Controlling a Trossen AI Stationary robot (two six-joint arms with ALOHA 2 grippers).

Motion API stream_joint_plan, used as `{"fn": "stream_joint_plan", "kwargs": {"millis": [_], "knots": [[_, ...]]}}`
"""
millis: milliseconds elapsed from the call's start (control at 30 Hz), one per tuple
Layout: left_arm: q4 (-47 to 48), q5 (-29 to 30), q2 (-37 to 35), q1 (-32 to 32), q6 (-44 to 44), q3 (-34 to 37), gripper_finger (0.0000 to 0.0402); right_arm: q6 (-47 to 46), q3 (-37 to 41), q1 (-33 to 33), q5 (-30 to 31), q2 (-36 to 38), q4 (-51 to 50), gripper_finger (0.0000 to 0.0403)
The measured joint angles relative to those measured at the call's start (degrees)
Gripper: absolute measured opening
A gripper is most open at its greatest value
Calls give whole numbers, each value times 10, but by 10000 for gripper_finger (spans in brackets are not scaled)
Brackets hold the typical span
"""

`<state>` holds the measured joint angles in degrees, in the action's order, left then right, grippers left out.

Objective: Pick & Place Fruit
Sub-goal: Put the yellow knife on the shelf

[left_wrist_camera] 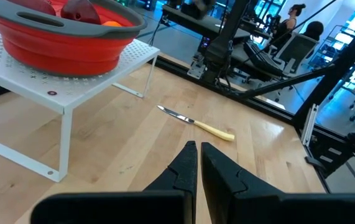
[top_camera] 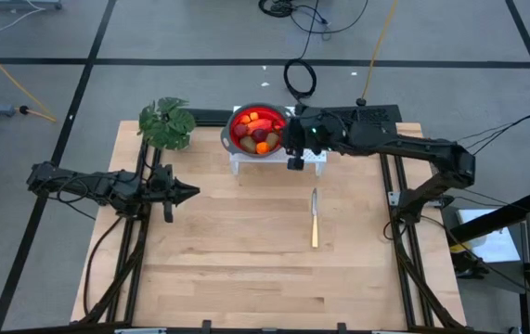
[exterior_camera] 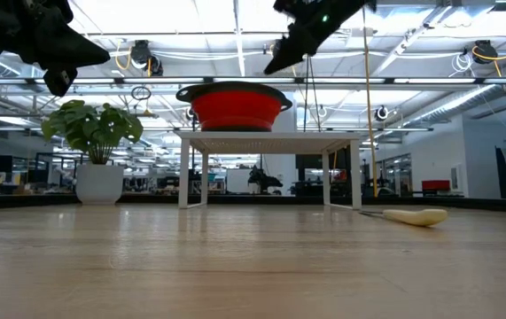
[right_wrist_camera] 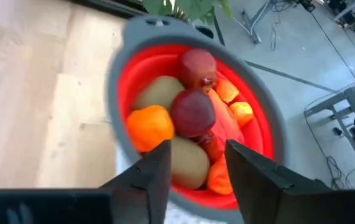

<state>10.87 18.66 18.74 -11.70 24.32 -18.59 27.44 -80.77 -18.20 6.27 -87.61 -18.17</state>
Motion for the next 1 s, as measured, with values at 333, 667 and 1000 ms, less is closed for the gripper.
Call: {"fn": "stream_joint_plan", "kwargs": {"millis": [333, 667, 1000], "knots": [[17, 0, 0, 0, -15, 0, 19, -181, -1, 120, 101, 58, -138, 56], [43, 0, 0, 0, -15, 0, 19, -489, -1, 190, 60, 66, -346, 11], [43, 0, 0, 0, -21, 0, 19, -752, 0, 233, -20, 61, -457, 2]]}}
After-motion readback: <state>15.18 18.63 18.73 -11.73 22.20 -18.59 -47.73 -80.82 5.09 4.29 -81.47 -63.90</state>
